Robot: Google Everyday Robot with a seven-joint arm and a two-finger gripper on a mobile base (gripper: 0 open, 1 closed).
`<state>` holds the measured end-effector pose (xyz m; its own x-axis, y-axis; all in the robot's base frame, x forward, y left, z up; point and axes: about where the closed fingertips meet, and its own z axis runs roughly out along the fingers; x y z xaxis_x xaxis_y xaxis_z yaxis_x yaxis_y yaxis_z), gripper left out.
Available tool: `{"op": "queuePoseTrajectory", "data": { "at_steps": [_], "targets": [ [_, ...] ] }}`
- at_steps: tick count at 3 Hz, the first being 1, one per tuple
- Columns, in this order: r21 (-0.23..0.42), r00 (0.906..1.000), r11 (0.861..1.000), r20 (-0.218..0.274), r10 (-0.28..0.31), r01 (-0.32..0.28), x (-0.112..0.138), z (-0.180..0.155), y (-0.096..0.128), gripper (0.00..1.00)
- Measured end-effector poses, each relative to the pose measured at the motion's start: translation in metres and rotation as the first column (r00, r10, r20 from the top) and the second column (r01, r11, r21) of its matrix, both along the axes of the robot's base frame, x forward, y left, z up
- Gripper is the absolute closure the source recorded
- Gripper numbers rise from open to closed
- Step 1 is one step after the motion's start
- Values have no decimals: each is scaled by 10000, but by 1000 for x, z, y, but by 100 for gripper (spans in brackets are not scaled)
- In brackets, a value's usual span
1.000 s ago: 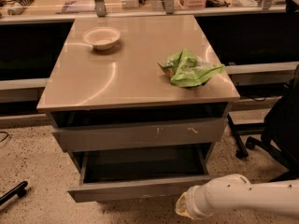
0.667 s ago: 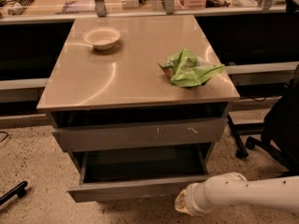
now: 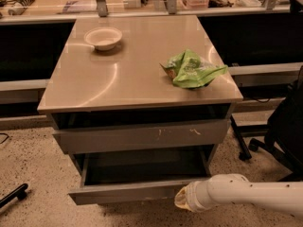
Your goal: Close middle drawer
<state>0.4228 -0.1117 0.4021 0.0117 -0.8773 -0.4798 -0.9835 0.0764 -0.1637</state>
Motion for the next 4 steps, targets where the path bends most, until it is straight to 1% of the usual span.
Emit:
{"op": "queuePoseTrajectory", "data": {
  "at_steps": [2,3,4],
  "targets": [
    [331,9977,9991,625,256,-277,31,4,8,100],
    [530,9954,9981,919,257,-306,47,4,13,100],
    [816,9910,9964,1335,128,-239,62,3,17,100]
  ]
}}
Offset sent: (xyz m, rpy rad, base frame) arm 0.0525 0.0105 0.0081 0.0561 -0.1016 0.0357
